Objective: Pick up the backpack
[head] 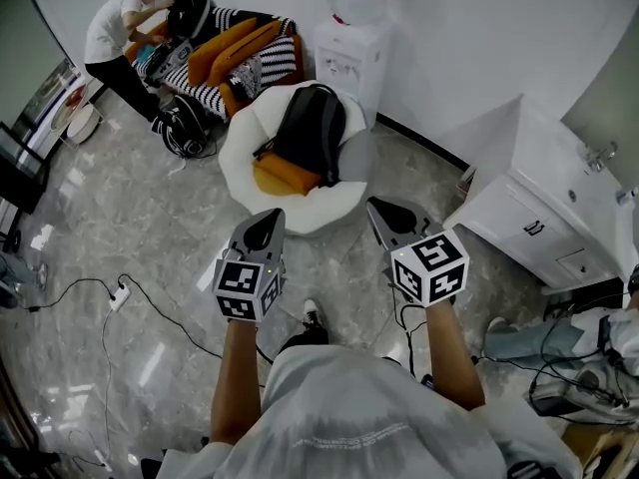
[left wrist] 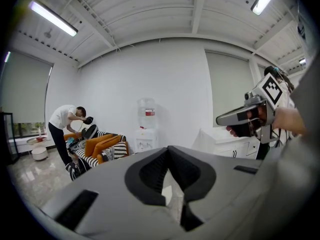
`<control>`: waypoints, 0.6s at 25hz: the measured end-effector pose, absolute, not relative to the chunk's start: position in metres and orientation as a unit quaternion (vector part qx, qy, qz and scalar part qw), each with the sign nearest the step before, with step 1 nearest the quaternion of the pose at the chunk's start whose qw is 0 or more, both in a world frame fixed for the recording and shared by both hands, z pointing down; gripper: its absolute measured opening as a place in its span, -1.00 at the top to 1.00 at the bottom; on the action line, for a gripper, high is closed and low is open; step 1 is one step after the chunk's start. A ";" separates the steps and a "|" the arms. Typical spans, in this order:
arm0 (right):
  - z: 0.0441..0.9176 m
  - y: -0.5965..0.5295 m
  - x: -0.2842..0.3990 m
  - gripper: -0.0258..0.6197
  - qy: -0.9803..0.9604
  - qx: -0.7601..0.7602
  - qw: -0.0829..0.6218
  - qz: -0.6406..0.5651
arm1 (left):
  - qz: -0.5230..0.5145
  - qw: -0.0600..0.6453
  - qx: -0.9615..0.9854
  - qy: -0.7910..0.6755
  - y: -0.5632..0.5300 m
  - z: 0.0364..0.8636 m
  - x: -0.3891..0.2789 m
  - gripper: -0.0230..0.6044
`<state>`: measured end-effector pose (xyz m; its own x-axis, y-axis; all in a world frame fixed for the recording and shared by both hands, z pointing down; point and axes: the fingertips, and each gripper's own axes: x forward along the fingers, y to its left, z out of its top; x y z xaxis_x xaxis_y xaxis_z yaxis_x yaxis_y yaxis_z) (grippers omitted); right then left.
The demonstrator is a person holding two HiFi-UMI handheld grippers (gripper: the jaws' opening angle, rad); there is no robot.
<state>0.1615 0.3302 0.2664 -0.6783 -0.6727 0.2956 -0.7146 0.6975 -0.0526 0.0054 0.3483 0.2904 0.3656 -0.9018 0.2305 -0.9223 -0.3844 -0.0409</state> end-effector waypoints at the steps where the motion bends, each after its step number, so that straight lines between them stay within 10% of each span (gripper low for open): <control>1: 0.267 0.325 0.158 0.92 -0.912 0.381 0.129 0.083 | 0.111 0.047 0.824 -0.553 0.343 0.291 0.002 0.87; 15: 0.279 0.282 0.113 0.92 -0.909 0.379 0.146 0.090 | 0.120 0.067 0.833 -0.537 0.298 0.306 -0.036 0.87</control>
<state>0.1135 0.2819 0.2786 -0.6700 -0.6627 0.3345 -0.7155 0.6966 -0.0532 -0.0360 0.2976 0.3062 0.3953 -0.8773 0.2721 -0.9097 -0.4150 -0.0164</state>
